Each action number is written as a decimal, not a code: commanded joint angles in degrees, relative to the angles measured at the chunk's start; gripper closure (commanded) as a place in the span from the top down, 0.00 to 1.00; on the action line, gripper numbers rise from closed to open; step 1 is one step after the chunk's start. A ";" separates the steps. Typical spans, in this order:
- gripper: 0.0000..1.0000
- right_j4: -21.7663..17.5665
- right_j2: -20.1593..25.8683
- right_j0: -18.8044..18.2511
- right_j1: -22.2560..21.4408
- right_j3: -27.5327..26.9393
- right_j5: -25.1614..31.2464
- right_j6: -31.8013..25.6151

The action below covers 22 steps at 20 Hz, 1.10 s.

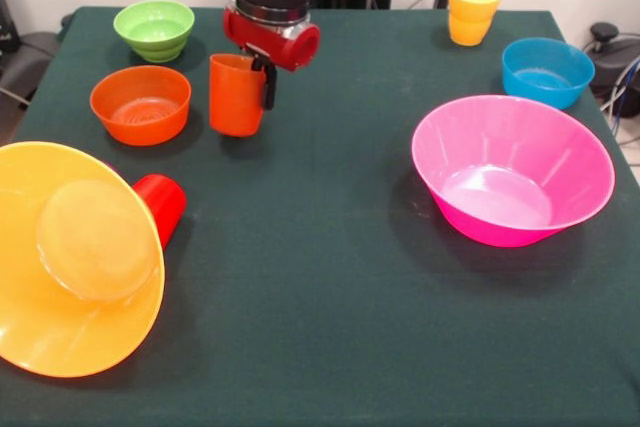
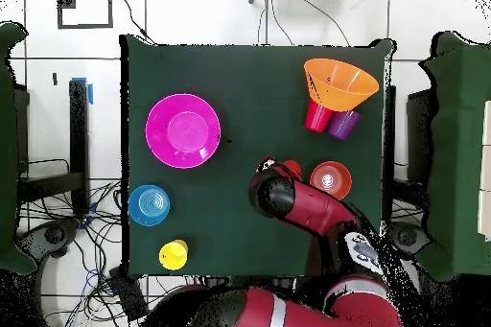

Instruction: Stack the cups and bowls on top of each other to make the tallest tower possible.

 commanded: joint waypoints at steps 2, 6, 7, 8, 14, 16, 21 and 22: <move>0.00 3.28 4.24 2.74 -8.61 -3.29 10.55 7.30; 0.00 4.40 2.75 4.64 -10.88 -6.57 16.68 7.61; 0.00 4.61 2.52 4.97 -11.27 -7.46 18.04 7.60; 0.00 4.81 2.51 5.13 -11.76 -8.07 19.34 7.57; 0.00 6.48 1.51 6.95 -12.45 -12.57 24.83 9.15; 0.00 7.48 1.73 7.51 -12.03 -13.55 25.08 9.99; 0.00 9.65 2.75 8.15 -9.80 -16.28 24.47 10.23; 0.00 10.13 3.37 7.80 -9.35 -16.26 23.57 9.80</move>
